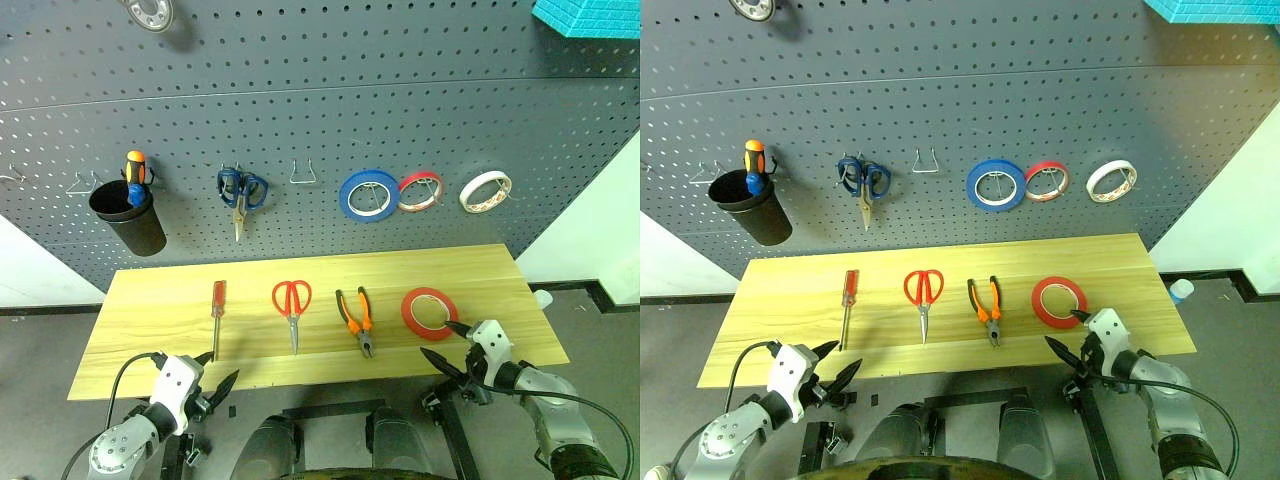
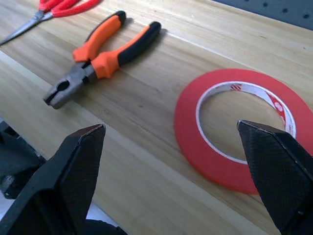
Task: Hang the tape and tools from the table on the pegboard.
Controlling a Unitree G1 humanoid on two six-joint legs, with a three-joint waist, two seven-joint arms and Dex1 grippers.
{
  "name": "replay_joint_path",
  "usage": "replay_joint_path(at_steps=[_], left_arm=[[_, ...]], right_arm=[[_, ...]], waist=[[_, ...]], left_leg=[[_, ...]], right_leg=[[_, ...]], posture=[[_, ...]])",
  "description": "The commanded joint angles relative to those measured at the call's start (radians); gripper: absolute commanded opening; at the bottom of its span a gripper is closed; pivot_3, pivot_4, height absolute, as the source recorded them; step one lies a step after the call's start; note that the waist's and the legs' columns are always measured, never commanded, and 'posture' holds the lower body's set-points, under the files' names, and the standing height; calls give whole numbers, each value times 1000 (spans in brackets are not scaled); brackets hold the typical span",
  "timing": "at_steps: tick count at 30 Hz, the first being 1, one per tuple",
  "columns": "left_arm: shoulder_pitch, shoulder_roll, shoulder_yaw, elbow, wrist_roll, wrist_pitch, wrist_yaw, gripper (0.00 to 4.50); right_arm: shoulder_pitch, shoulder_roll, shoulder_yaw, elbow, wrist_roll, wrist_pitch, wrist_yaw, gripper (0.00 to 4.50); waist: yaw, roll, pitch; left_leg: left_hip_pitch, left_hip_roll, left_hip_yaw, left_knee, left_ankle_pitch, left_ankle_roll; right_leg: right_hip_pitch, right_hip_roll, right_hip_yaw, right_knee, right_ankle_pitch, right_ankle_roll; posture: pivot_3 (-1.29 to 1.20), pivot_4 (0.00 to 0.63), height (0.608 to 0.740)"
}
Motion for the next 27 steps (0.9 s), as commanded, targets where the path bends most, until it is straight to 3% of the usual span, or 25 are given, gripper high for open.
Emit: replay_joint_path(at_steps=[1,21,27], left_arm=[[-3,0,-5,-3,-2,-30,-4,3388],[4,4,-25,-13,0,-36,10,3388],[-49,14,-37,-37,-5,-18,-3,3388]], right_arm=[[-20,7,-10,28,-6,-54,-2,4500],[-31,8,-10,57,-10,-76,3,4500],[-80,-8,33,69,-92,-76,-39,4500]], waist=[[0,0,0],[0,1,-1],[0,1,-1]], left_leg=[[0,0,0,0,0,0],[3,0,0,0,0,0],[3,0,0,0,0,0]], right_leg=[[0,0,0,0,0,0],[3,0,0,0,0,0],[3,0,0,0,0,0]], posture=[[-16,86,740],[-17,86,740],[-16,87,740]])
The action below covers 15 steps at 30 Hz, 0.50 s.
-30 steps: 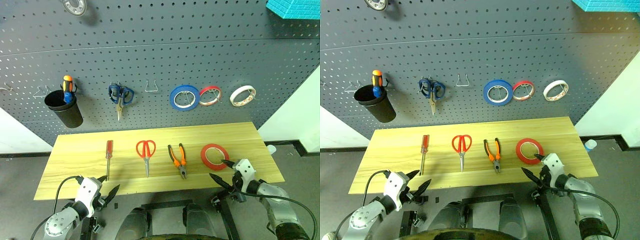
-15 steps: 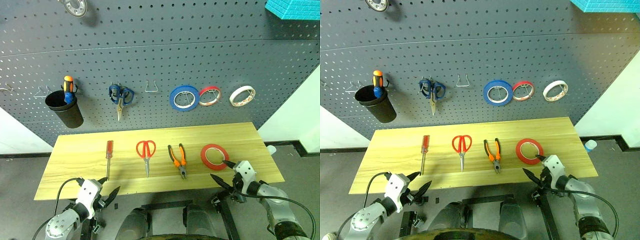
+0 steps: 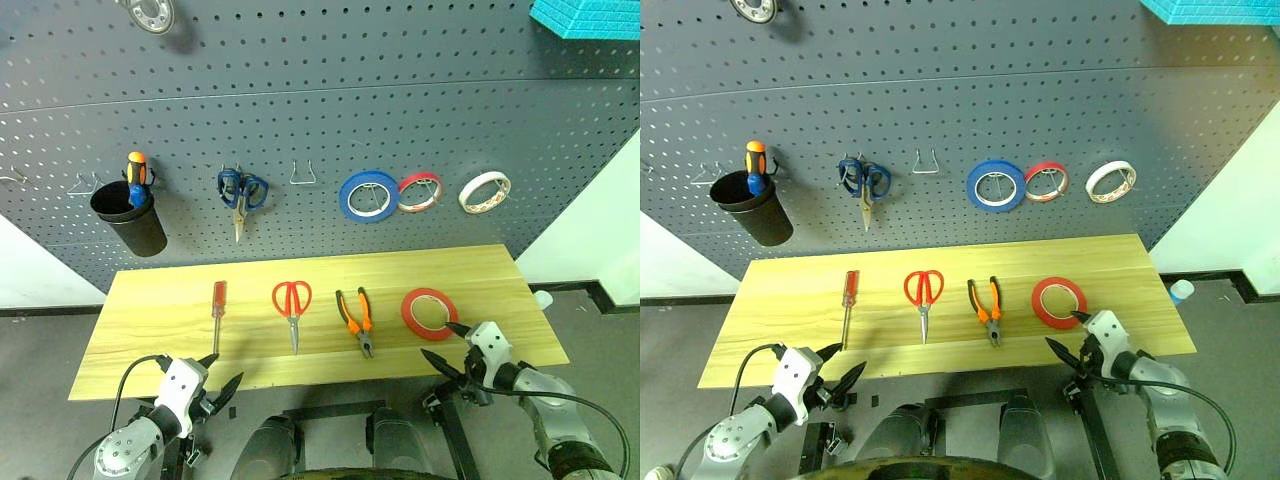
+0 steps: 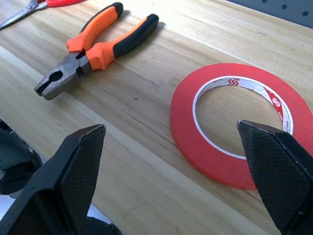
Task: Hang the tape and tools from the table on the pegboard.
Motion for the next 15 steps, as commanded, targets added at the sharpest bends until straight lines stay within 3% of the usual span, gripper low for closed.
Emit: replay_joint_path(at_steps=[1,5,10,15], left_arm=[[-54,17,-13,-43,-6,13,-20,3388],[-144,33,-69,-24,-6,48,-91,3388],[-273,37,-155,10,-22,113,-207,4457],[-399,16,-236,61,20,130,-247,4457]], right_arm=[[-58,-14,29,3,-61,-12,-35,4500],[-132,-19,59,8,-110,19,-65,4500],[-249,-2,116,20,-175,167,-94,4500],[-331,8,172,35,-227,281,-99,4500]], waist=[[1,0,0],[0,1,0],[-2,1,0],[-3,1,0]], left_leg=[[0,0,0,0,0,0],[5,0,0,0,0,0],[7,0,0,-2,0,0],[8,0,0,-2,0,0]], right_leg=[[0,0,0,0,0,0],[4,0,0,1,0,-1],[5,0,1,0,0,-1],[6,1,1,0,4,-1]], posture=[[-14,88,740],[-11,89,740],[-23,91,740],[-28,87,740]])
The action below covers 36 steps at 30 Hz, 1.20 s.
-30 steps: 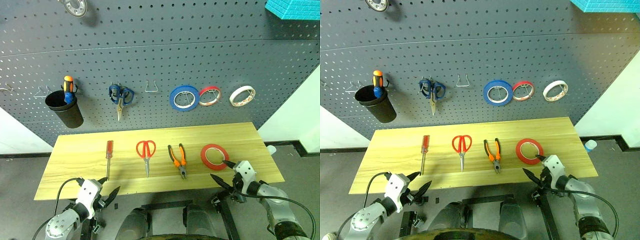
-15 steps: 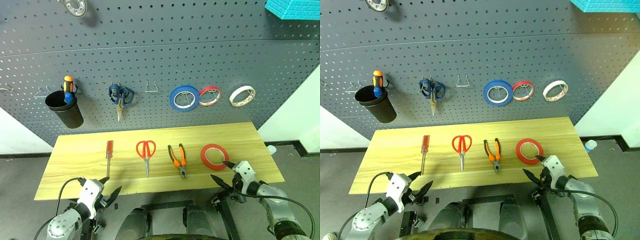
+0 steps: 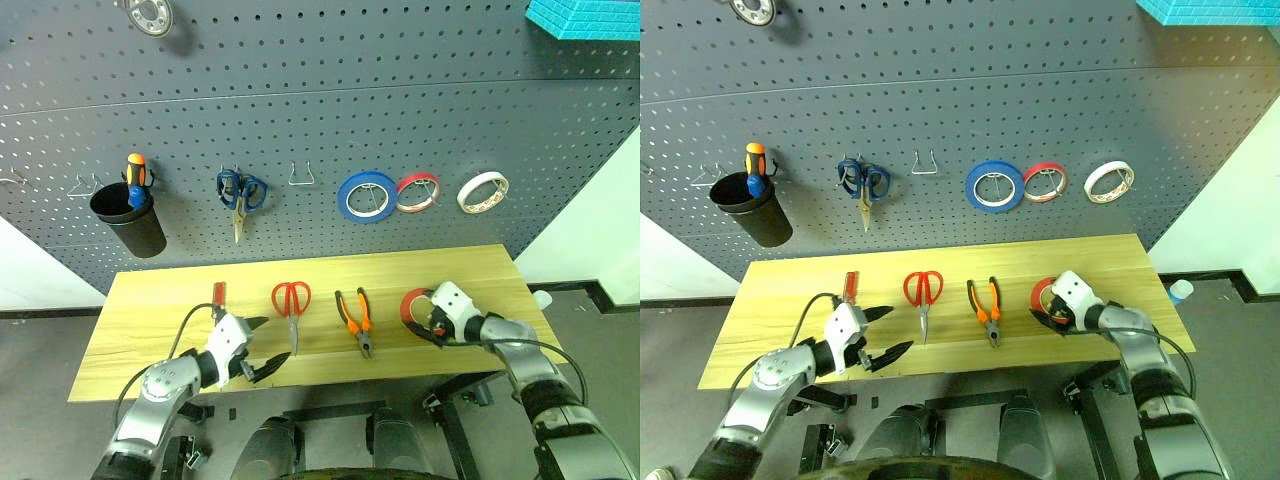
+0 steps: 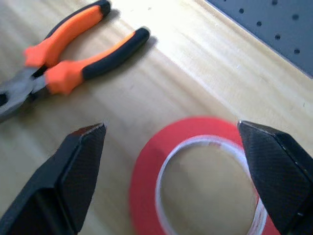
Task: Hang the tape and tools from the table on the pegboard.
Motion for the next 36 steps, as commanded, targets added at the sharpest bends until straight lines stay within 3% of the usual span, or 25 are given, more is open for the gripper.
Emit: replay_joint_path(at_steps=[1,18,21,31,36], left_arm=[[-66,-13,-43,15,23,7,-24,4457],[-128,10,-110,11,32,64,-111,4457],[-127,16,-108,12,31,63,-112,4500],[-109,21,-96,2,25,59,-104,4500],[-47,42,-34,-56,-17,67,-84,4500]], right_arm=[[-38,8,32,-8,-27,82,9,4500],[-71,22,126,-17,-117,397,-18,4500],[-75,22,132,-6,-119,430,-4,3948],[-63,7,148,-26,-126,477,18,751],[-1,-30,134,-157,-143,421,-39,702]], waist=[[0,0,0],[-4,0,0],[-3,0,0],[-2,-2,-2],[1,-2,-2]], left_leg=[[0,0,0,0,0,0],[0,0,0,-1,0,0],[0,0,0,-1,0,0],[1,0,0,0,0,0],[0,0,0,-1,0,0]], right_leg=[[0,0,0,0,0,1],[0,0,1,-1,-1,4],[0,0,1,0,-2,5],[1,0,1,0,-2,5],[0,0,1,-1,-2,5]], posture=[[-28,86,740],[-27,84,740],[-26,82,740],[-30,83,740],[-29,85,740]])
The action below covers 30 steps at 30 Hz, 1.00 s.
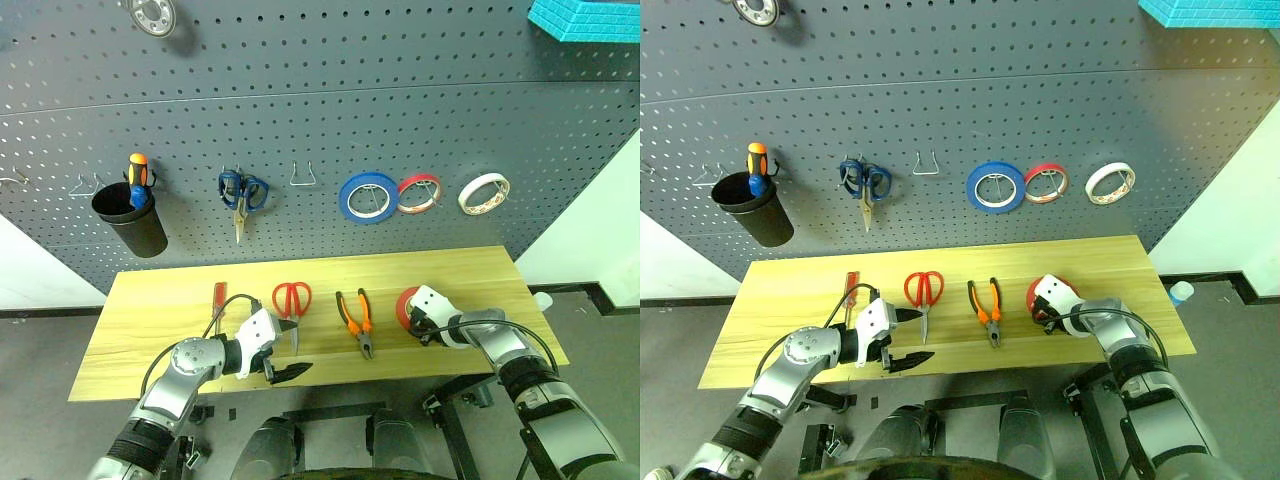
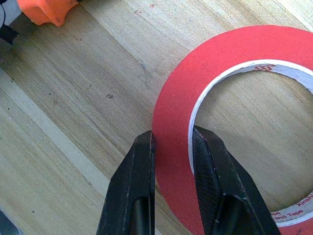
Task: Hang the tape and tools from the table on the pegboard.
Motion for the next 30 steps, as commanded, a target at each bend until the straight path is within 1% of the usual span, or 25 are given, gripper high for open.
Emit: replay_joint_path(at_steps=[1,2,4,5,6,8,10,11,13,16,19,23,28,29,30], left_arm=[[50,28,86,-76,-54,-5,27,4500],[66,32,104,-89,-62,-5,35,4500],[97,37,136,-112,-68,-17,60,4500],[109,35,152,-120,-67,-27,78,4500],[119,31,166,-128,-68,-33,97,4500],[133,25,182,-143,-73,-36,119,4500],[145,26,184,-168,-88,-27,115,4500],[147,24,184,-176,-93,-26,113,4500],[143,22,184,-183,-102,-24,111,4500],[108,20,186,-176,-112,-19,109,4500],[78,17,184,-164,-115,-17,111,4500],[62,10,179,-158,-112,-18,112,4500],[70,2,179,-165,-105,-19,118,4500],[75,2,180,-168,-105,-19,120,4500],[81,3,182,-170,-106,-20,121,4500]], right_arm=[[80,-52,-15,-152,-28,-67,-70,702],[106,-61,-24,-205,-29,-92,-88,702],[172,-97,-27,-307,-71,-226,-174,702],[207,-123,-23,-350,-119,-310,-249,702],[238,-163,-7,-389,-205,-415,-356,702],[273,-226,19,-439,-363,-555,-549,702],[277,-274,35,-468,-505,-618,-721,702],[267,-279,26,-478,-538,-626,-780,702],[240,-281,10,-487,-571,-634,-848,702],[146,-278,-5,-495,-587,-642,-875,702],[59,-272,7,-450,-580,-640,-847,702],[-63,-250,37,-322,-541,-657,-773,702],[-130,-231,65,-181,-514,-711,-726,702],[-138,-229,67,-165,-508,-720,-721,1440],[-143,-228,67,-153,-502,-727,-717,1708]], waist=[[3,0,0],[4,0,0],[3,1,1],[3,2,1],[3,3,2],[3,3,2],[2,3,2],[2,2,2],[2,2,2],[0,2,2],[-1,1,2],[-3,1,1],[-1,1,1],[-2,1,1],[-2,1,1]], left_leg=[[0,0,0,0,0,0],[-1,0,0,0,0,0],[-3,0,0,-1,0,0],[-4,0,0,-2,0,0],[-6,0,0,-1,0,0],[-9,0,1,0,0,0],[-12,-1,2,1,0,0],[-12,-1,2,2,0,0],[-12,0,2,2,0,0],[-12,0,2,2,0,0],[-13,0,3,4,0,0],[-13,0,3,2,0,0],[-14,0,3,0,0,0],[-14,0,3,0,0,0],[-14,0,3,0,0,0]], right_leg=[[0,0,0,0,0,0],[-1,0,0,0,0,0],[-3,0,0,0,-1,1],[-5,0,0,0,-1,2],[-6,0,0,0,-1,2],[-9,-1,0,0,-1,2],[-11,-1,1,0,-1,1],[-12,-1,1,0,-1,0],[-12,0,1,1,-1,-2],[-12,0,2,1,-1,-4],[-12,0,2,1,2,-7],[-12,0,2,-1,3,-6],[-12,0,2,-4,4,-5],[-12,0,2,-4,4,-5],[-12,0,2,-4,4,-5]], posture=[[-26,88,740],[-23,88,740],[-20,90,740],[-19,91,740],[-21,90,740],[-23,90,740],[-37,90,740],[-44,89,740],[-44,89,740],[-56,78,740],[-56,76,740],[-49,72,740],[-28,69,740],[-28,69,740],[-28,69,740]])
